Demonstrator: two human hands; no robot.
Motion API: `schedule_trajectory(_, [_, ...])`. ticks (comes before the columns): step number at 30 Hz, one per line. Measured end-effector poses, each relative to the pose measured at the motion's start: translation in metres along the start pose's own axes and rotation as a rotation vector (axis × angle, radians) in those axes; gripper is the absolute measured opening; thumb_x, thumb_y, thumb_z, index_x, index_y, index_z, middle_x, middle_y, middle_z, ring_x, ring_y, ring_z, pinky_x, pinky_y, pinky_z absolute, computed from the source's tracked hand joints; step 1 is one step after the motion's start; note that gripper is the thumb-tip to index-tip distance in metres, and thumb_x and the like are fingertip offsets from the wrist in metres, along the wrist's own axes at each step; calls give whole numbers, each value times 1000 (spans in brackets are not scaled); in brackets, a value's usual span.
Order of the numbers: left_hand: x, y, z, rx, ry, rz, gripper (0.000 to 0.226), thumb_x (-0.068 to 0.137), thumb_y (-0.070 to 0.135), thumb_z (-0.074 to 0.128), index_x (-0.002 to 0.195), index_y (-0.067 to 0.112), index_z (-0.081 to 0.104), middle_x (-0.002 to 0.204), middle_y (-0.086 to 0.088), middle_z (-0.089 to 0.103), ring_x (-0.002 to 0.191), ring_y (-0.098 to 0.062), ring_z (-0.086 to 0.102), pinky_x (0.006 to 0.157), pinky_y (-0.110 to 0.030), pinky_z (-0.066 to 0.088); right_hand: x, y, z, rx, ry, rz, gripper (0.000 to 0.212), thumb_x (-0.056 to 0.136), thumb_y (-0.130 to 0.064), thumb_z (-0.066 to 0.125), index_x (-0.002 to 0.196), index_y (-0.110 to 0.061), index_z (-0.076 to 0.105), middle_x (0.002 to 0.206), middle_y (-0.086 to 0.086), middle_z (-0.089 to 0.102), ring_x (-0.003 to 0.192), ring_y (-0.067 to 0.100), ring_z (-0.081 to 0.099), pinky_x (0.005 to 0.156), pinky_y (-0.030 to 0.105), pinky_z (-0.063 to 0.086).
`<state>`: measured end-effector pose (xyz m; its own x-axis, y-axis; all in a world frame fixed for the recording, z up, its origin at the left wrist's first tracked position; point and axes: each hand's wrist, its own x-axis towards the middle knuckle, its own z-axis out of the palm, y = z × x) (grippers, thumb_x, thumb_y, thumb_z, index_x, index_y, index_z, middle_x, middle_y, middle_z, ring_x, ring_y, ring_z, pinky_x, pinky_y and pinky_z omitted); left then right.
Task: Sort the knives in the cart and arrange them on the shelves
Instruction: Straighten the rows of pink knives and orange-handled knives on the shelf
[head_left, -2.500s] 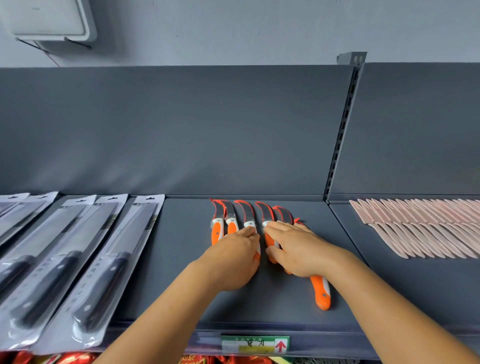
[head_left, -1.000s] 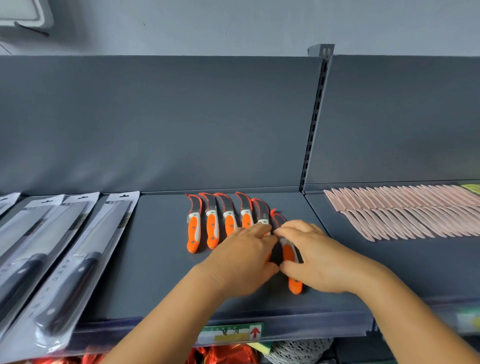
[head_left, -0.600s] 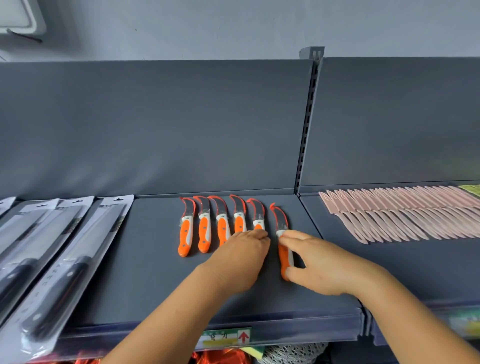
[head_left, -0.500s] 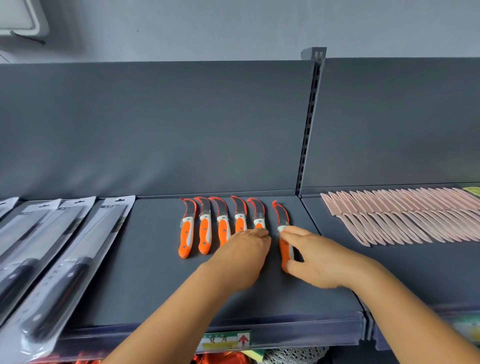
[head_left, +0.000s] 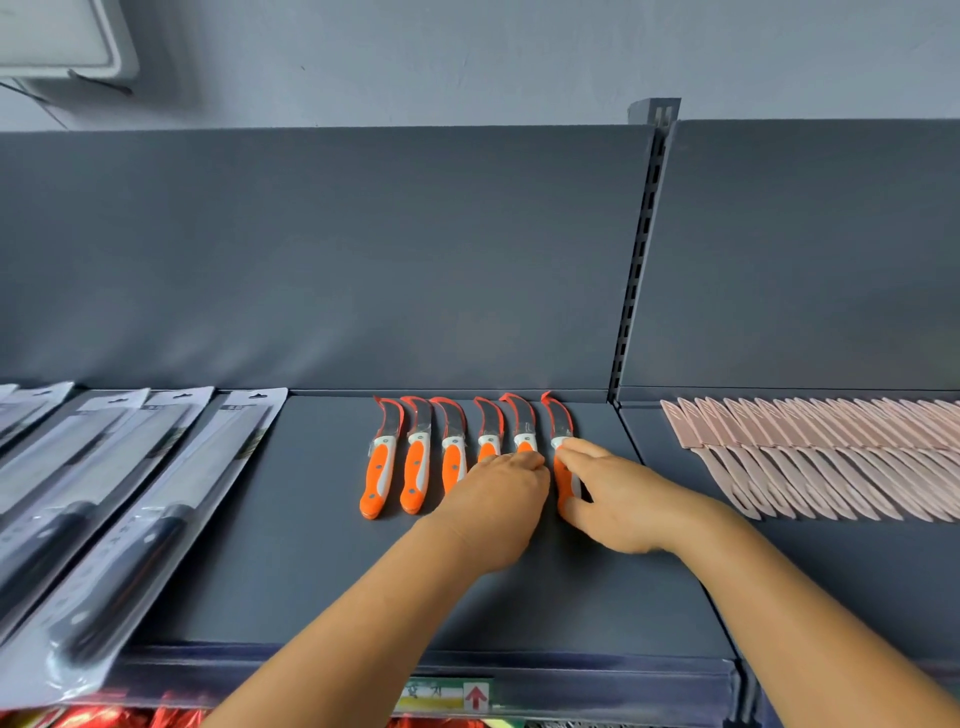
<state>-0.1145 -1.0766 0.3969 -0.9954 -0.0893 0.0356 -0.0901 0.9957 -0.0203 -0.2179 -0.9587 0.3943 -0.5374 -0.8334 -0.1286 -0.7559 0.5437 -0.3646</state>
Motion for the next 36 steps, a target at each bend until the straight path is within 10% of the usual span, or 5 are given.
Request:
schedule_trajectory(17, [-51,-7,-11,-7,277,-139,39,95,30,43,133,20,42,132,2,45,122,-21,41,103,-33,26,-23,-33,-5,-62,261,-179,42,96,-41,40,133,-22,39,141,-7,37,128,15,32,103,29,28])
schedule_trajectory(36, [-309,-205,-25,-47,365,-449,51,94,46,44,142,30,37,143,14,38,130,-10,35,106,-21,23,-2,-310,106,-7,280,-480,51,95,-48,39,143,-34,30,149,-16,26,135,7,21,106,23,12])
